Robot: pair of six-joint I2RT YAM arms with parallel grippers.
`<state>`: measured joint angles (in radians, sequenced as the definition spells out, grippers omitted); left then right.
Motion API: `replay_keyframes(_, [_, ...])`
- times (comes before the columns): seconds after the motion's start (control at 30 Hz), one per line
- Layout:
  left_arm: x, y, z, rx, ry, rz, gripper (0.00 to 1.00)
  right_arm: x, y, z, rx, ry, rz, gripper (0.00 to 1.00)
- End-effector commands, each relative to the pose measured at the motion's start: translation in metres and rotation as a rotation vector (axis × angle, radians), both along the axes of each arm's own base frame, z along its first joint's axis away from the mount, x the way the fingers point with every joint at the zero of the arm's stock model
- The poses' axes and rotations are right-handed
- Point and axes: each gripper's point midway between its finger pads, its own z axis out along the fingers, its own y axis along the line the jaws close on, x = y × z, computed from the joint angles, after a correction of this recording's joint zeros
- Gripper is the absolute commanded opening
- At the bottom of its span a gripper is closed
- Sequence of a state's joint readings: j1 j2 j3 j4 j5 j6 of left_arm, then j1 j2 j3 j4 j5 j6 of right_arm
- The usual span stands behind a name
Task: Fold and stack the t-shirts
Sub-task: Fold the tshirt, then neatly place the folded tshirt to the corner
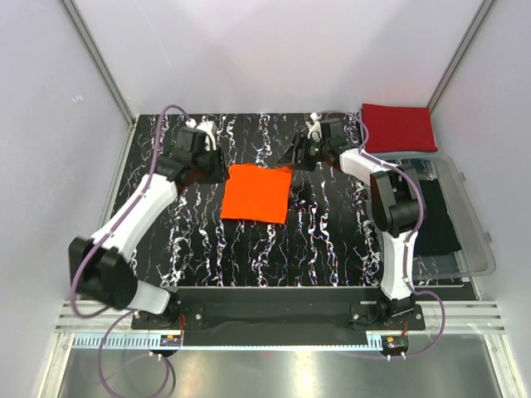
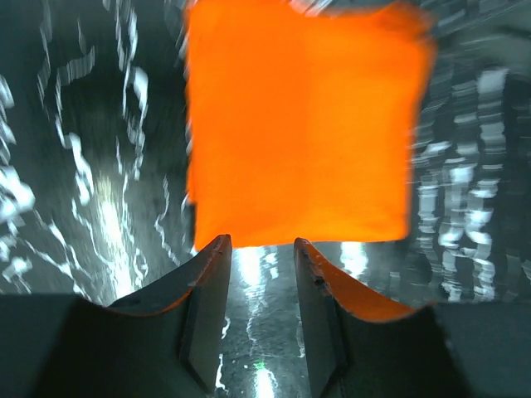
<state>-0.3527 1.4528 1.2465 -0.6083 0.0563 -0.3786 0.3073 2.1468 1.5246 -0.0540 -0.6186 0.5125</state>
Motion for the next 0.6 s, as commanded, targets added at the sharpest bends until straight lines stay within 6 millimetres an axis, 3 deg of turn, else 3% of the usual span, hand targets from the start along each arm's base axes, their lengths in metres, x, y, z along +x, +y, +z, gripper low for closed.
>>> replay_keyframes(0.0, [-0.019,-0.004,0.023,-0.014,-0.041,-0.122,0.42,0.002,-0.018,0.022,-0.087,-0.11,0.021,0.71])
replay_keyframes(0.03, [-0.022,-0.005,0.027,-0.024,-0.053,-0.138,0.42,0.005,-0.018,0.024,-0.099,-0.12,0.029,0.72])
replay_keyframes(0.17, [-0.039,-0.012,0.018,-0.057,-0.043,-0.219,0.42,0.008,-0.022,0.0,-0.166,-0.088,0.083,0.82])
replay_keyframes(0.3, [-0.053,-0.019,0.001,-0.105,-0.02,-0.257,0.42,0.016,-0.025,-0.012,-0.238,-0.125,0.165,0.87])
replay_keyframes(0.4, [-0.054,-0.021,0.002,-0.11,-0.022,-0.268,0.42,0.019,-0.028,-0.034,-0.285,-0.113,0.217,0.89])
replay_keyframes(0.57, [-0.05,-0.021,0.003,-0.107,-0.028,-0.264,0.42,0.035,-0.03,-0.046,-0.28,-0.118,0.249,0.92])
